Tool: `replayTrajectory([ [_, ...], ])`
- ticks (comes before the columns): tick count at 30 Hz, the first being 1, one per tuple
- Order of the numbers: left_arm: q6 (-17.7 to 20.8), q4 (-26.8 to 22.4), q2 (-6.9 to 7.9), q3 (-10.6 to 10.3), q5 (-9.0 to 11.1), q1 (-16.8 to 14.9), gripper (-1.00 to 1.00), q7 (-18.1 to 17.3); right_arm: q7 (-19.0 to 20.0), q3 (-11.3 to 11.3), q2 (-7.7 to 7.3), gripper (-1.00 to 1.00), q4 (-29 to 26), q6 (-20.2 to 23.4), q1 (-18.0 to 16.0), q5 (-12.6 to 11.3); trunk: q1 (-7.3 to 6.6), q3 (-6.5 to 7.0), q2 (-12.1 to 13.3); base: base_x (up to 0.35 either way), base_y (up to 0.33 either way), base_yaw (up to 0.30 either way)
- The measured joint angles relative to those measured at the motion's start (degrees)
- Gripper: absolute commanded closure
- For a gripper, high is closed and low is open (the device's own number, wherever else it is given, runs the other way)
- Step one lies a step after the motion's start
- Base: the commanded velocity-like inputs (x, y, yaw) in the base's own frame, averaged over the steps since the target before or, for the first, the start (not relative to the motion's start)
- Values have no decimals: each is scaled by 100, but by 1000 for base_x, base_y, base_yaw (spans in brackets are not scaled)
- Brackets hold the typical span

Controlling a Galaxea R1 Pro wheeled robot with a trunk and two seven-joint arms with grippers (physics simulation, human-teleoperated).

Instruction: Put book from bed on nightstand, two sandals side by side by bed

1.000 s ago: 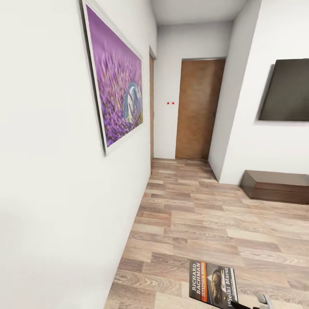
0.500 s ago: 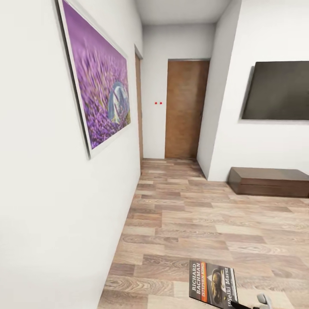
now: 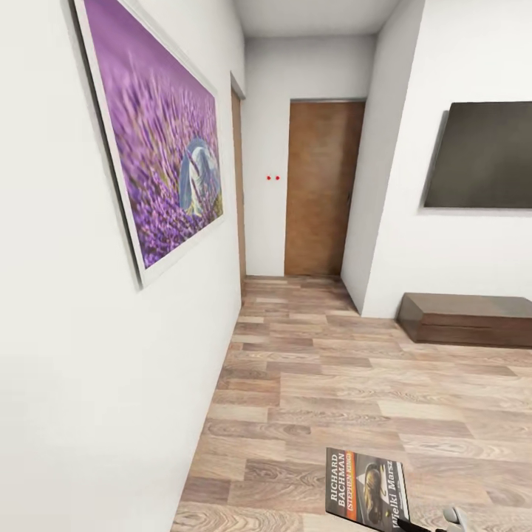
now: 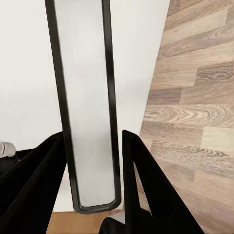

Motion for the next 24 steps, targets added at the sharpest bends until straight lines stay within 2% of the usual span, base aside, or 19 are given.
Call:
replayTrajectory([
  [4, 0, 2, 0, -1, -2, 0, -100, 0, 1, -13, 1, 100, -1, -7, 0, -3, 2, 0, 0, 146, 87, -73],
  [11, 0, 6, -1, -1, -2, -2, -100, 0, 11, -12, -3, 100, -1, -4, 1, -2, 3, 0, 1, 18, 11, -211],
  [19, 0, 4, 0, -3, -1, 0, -100, -1, 10, -14, 0, 100, -1, -8, 0, -3, 3, 0, 1, 1, 0, -58],
  [24, 0, 6, -1, -2, -1, -1, -100, 0, 12, -13, -3, 100, -3, -9, 1, -5, 3, 0, 1, 0, 0, -232],
])
